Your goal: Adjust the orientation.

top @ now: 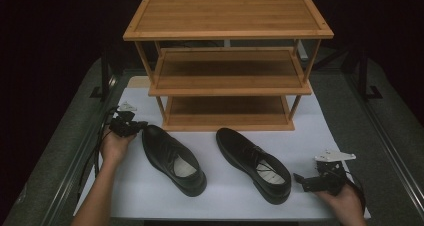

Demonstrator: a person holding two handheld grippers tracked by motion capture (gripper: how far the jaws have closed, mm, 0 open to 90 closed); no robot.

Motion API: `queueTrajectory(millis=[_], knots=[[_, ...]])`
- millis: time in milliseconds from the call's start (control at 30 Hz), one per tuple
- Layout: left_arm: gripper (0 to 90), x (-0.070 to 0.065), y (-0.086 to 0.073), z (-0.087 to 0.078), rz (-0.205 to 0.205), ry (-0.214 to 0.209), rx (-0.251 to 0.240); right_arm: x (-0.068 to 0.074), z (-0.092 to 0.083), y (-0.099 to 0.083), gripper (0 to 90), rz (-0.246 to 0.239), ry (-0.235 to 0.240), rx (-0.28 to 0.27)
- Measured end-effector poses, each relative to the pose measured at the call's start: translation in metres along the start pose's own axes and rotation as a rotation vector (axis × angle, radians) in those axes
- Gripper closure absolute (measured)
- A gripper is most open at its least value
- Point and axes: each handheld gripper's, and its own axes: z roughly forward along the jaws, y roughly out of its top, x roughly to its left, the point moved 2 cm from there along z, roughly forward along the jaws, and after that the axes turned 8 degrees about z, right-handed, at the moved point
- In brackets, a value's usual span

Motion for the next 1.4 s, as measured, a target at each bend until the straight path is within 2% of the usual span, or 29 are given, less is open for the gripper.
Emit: queueTrajectory(millis=[267, 400, 467, 567, 667, 733, 767, 800, 833, 900, 967, 1033, 1067, 1100, 1133, 1167, 1200, 1267, 1300, 1400], knots=[[90.0, -0.022, 0.000, -0.002, 0.019, -0.030, -0.008, 0.000, 0.000, 0.000, 0.0, 0.000, 0.000, 0.000], [90.0, -0.029, -0.002, -0.003, 0.028, -0.023, -0.017, 0.000, 0.000, 0.000, 0.0, 0.000, 0.000, 0.000], [90.0, -0.029, -0.003, -0.004, 0.017, -0.022, -0.021, 0.000, 0.000, 0.000, 0.0, 0.000, 0.000, 0.000], [90.0, -0.028, -0.007, -0.011, -0.005, -0.003, -0.031, 0.000, 0.000, 0.000, 0.0, -0.001, -0.001, -0.001], [90.0, -0.028, -0.012, -0.020, -0.008, 0.012, -0.031, 0.000, 0.000, 0.000, 0.0, -0.001, 0.000, -0.002], [90.0, -0.031, -0.021, -0.035, -0.023, 0.004, -0.045, 0.000, 0.000, 0.000, 0.0, -0.001, 0.000, -0.002], [90.0, -0.031, -0.021, -0.035, -0.023, 0.004, -0.045, 0.000, 0.000, 0.000, 0.0, -0.001, 0.000, -0.002], [90.0, -0.037, -0.027, -0.044, -0.027, 0.000, -0.058, 0.000, 0.000, 0.000, 0.0, -0.001, 0.000, -0.002], [90.0, -0.037, -0.027, -0.044, -0.027, 0.000, -0.058, 0.000, 0.000, 0.000, 0.0, -0.001, 0.000, -0.002], [90.0, -0.048, -0.037, -0.057, -0.027, -0.025, -0.070, 0.000, 0.000, 0.000, 0.0, -0.001, 0.000, -0.001], [90.0, -0.052, -0.040, -0.061, -0.029, -0.032, -0.075, 0.000, 0.000, 0.000, 0.0, -0.002, -0.001, 0.000], [90.0, -0.066, -0.048, -0.071, -0.035, -0.057, -0.101, 0.000, 0.000, 0.000, 0.0, -0.003, -0.001, -0.001], [90.0, -0.071, -0.050, -0.074, -0.025, -0.058, -0.101, 0.000, 0.000, 0.000, 0.0, -0.002, -0.001, -0.001], [90.0, -0.071, -0.050, -0.074, -0.025, -0.058, -0.101, 0.000, 0.000, 0.000, 0.0, -0.002, -0.001, -0.001], [90.0, -0.080, -0.055, -0.079, -0.012, -0.058, -0.105, 0.000, 0.000, 0.000, 0.0, 0.000, -0.001, 0.000], [90.0, -0.080, -0.055, -0.079, -0.012, -0.058, -0.105, 0.000, 0.000, 0.000, 0.0, 0.000, -0.001, 0.000], [90.0, -0.089, -0.060, -0.082, -0.011, -0.066, -0.107, 0.000, 0.000, 0.000, 0.0, -0.001, -0.002, 0.001], [90.0, -0.093, -0.063, -0.083, -0.008, -0.075, -0.106, 0.000, 0.000, 0.000, 0.0, -0.001, -0.002, 0.001], [90.0, -0.103, -0.068, -0.084, 0.002, -0.085, -0.097, 0.000, 0.000, 0.000, 0.0, -0.001, -0.002, 0.001], [90.0, -0.113, -0.074, -0.084, 0.020, -0.099, -0.075, 0.000, 0.000, 0.000, 0.0, -0.001, -0.002, 0.001]])
